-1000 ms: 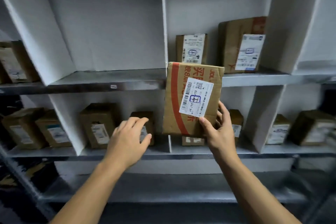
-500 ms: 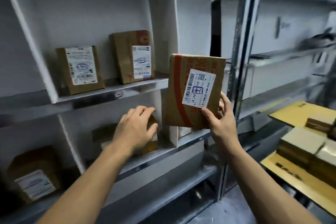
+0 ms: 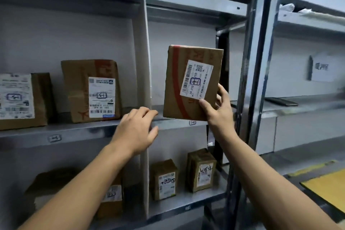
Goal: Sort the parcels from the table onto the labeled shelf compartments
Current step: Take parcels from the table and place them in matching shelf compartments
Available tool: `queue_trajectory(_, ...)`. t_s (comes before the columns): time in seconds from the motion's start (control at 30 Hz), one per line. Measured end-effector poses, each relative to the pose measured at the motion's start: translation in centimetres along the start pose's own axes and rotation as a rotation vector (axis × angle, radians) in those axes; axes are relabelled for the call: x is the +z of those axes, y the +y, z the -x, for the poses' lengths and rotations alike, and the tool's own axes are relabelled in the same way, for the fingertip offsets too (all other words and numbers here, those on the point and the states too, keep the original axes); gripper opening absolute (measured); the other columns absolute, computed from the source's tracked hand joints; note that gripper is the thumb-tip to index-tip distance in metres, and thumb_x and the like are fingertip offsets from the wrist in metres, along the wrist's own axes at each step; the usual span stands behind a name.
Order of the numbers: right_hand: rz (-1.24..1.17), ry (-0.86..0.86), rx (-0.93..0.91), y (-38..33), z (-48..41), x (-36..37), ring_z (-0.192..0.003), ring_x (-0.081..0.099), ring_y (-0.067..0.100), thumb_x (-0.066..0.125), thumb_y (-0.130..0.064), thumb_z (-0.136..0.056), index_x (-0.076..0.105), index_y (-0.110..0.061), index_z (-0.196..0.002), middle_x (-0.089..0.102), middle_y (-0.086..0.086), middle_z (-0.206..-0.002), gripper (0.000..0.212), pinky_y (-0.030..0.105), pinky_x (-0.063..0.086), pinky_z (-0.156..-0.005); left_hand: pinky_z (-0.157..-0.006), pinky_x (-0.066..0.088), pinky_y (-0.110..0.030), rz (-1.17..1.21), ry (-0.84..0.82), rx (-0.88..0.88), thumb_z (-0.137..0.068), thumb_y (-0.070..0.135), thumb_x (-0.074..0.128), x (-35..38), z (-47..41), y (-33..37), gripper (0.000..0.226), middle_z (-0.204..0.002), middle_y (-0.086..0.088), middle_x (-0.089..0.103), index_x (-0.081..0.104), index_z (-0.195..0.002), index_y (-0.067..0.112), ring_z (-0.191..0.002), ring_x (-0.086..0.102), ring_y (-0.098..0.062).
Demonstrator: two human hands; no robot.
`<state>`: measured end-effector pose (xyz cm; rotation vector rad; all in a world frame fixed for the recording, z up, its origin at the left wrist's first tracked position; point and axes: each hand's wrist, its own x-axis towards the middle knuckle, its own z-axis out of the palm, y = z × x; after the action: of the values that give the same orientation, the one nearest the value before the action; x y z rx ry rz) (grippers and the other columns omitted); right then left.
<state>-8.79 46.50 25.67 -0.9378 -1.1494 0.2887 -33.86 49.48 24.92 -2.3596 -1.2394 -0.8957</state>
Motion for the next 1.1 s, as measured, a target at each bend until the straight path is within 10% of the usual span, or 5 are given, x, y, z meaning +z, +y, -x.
queue_trajectory(0.17, 0.038, -0.094, -0.010, 3.9, -7.3, 1.0, -0.112, 0.060, -0.004, 0.072, -0.026, -0.091, 0.038, -0.043, -0.142, 0.060, -0.022, -0.119, 0.064, 0.036, 0.055, -0.099, -0.102, 0.037, -0.036, -0.065, -0.034, -0.063, -0.093, 0.046, 0.049, 2.7, -3.1, 1.8, 0.051, -0.134, 0.006, 0.048, 0.044, -0.140, 0.028, -0.122, 0.044, -0.017)
queue_trajectory(0.8, 0.166, -0.359, 0.048, 9.4, -12.3, 6.2, -0.108, 0.054, 0.008, 0.076, -0.025, -0.087, 0.030, -0.036, -0.148, 0.060, -0.007, -0.130, 0.078, 0.029, 0.044, -0.096, -0.104, 0.035, -0.032, -0.171, -0.057, -0.157, -0.094, 0.044, 0.048, 4.2, -3.8, 2.8, 0.051, -0.133, 0.007, 0.049, 0.045, -0.141, 0.026, -0.121, 0.043, -0.015)
queue_trajectory(1.1, 0.241, -0.276, 0.062, 7.8, -10.5, 5.1, -0.140, 0.042, 0.023, 0.072, -0.034, -0.091, 0.029, -0.028, -0.154, 0.044, 0.005, -0.153, 0.078, 0.044, 0.037, -0.115, -0.101, 0.039, -0.034, -0.109, -0.024, -0.132, -0.093, 0.040, 0.052, 2.8, -3.0, 3.2, 0.046, -0.130, 0.007, 0.051, 0.049, -0.137, 0.024, -0.118, 0.046, -0.016)
